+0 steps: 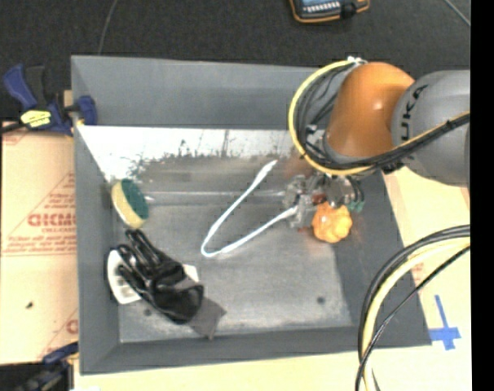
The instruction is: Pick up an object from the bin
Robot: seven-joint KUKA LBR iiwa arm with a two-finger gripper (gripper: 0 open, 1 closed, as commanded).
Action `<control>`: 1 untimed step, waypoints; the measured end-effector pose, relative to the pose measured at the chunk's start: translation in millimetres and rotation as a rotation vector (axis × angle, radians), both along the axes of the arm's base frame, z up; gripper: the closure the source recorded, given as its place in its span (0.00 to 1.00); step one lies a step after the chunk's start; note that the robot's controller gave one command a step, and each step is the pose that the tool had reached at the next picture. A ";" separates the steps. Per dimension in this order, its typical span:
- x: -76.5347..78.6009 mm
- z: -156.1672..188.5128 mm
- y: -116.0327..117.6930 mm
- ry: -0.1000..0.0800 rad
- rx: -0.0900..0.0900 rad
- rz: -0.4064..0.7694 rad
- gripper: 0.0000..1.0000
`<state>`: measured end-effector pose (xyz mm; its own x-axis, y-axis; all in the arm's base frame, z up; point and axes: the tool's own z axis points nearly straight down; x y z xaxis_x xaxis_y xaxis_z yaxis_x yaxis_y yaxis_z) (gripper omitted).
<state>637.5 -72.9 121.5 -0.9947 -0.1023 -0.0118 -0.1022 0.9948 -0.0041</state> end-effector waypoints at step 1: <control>14.9 -50.5 0.2 0.003 -0.004 0.179 1.00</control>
Offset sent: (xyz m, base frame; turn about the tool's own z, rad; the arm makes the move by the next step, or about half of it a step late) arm -0.0084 -0.0007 0.0002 -0.0035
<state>652.4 -72.6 71.0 -0.9607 -0.2774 -0.0081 -0.2773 0.9608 -0.0073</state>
